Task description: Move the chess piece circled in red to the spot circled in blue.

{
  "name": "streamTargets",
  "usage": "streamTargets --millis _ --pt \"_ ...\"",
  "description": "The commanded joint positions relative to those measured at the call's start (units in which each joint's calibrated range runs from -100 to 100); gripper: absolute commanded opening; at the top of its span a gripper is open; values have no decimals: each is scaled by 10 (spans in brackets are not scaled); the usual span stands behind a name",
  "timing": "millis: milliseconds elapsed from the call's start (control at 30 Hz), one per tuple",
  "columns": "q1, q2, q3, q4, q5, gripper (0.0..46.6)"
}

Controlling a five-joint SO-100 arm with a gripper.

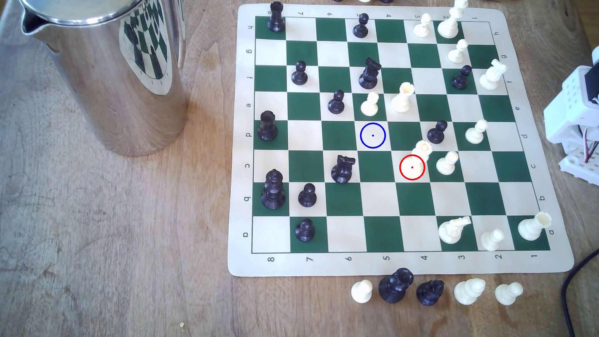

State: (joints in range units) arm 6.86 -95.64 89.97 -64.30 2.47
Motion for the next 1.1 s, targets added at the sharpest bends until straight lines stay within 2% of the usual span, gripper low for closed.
streamTargets --millis 0,200,300,400,433,500,533,567,633,700,733,767,867,933,1000,1067 --pt "-7 -2 -101 176 0 2" --pt "-20 19 -190 338 -3 2" --pt "-34 41 -219 356 -3 2" --pt "-28 47 -247 438 -3 2" --pt "-18 50 -262 515 -4 2" --pt "-21 52 -265 541 -5 2" --pt "-31 56 -262 534 -50 2" --pt "-34 56 -262 555 -122 23" --pt "-43 59 -270 594 -138 57" --pt "-44 66 -280 636 -137 47" --pt "-42 69 -290 682 -126 43" --pt "-41 77 -296 706 -96 54" --pt "-38 96 -321 788 -45 77" --pt "-38 105 -339 845 -31 98" --pt "-37 108 -357 890 -27 136" --pt "-37 121 -383 962 -20 132"
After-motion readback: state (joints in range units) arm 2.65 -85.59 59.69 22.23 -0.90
